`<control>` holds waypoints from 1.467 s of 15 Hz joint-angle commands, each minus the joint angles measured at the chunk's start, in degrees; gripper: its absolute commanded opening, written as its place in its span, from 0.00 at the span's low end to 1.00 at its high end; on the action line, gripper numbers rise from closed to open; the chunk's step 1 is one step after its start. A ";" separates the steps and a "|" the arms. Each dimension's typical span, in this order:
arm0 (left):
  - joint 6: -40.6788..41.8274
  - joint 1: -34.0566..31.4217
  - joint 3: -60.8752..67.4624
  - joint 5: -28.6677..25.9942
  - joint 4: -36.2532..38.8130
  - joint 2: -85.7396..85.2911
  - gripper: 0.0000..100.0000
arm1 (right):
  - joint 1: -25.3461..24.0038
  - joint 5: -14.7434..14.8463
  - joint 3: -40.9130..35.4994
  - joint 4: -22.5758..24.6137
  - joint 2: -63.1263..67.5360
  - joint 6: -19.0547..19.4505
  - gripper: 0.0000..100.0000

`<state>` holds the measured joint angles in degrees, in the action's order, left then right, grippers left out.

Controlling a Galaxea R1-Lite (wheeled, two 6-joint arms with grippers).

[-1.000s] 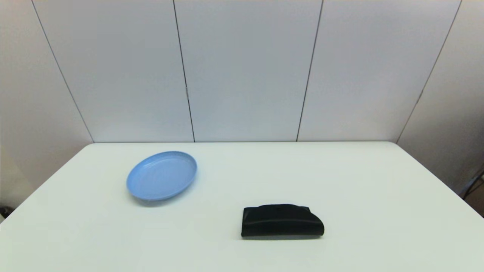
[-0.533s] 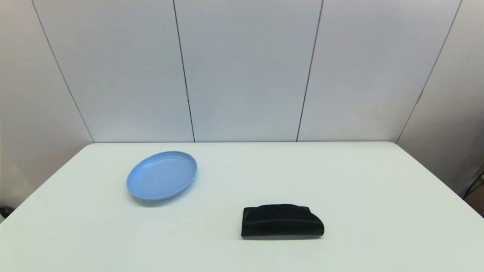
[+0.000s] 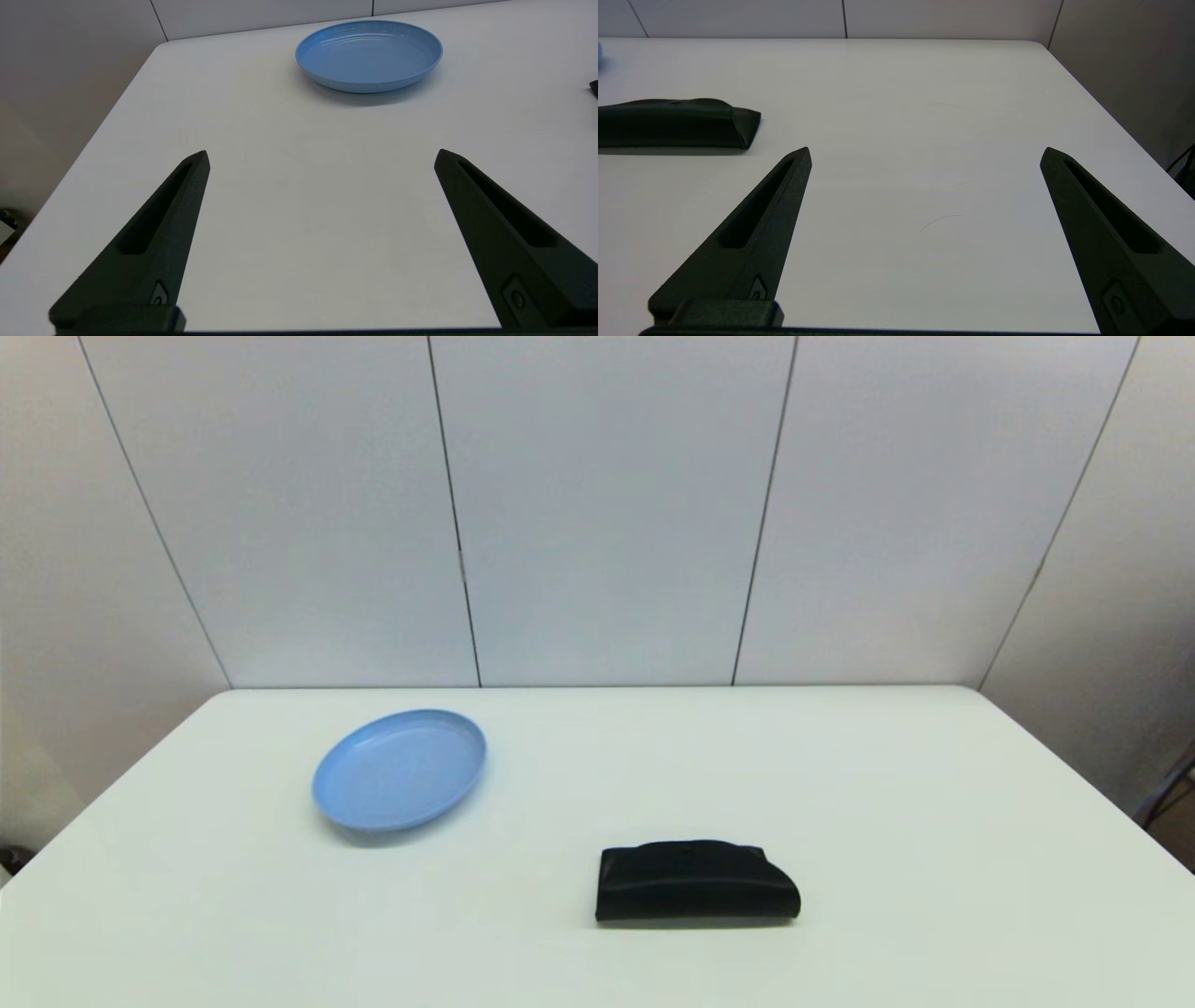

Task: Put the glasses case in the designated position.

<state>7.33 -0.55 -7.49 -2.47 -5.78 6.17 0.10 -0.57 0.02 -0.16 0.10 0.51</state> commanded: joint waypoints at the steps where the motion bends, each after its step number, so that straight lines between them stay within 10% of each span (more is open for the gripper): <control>1: 0.94 -0.15 -8.51 -0.16 -2.75 9.92 1.00 | -0.01 -0.04 0.06 -0.02 -0.01 0.02 1.00; 14: 2.61 1.25 -45.25 -0.87 -20.15 35.14 1.00 | -0.01 -0.04 -0.02 -0.02 0.08 0.02 1.00; 22: 15.17 3.54 -66.26 -13.61 -31.49 52.02 1.00 | -0.01 -0.04 -0.02 -0.02 -0.01 0.02 1.00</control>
<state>16.46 2.47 -69.40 -15.40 -34.73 52.40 0.10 -0.60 0.02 -0.16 0.10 0.49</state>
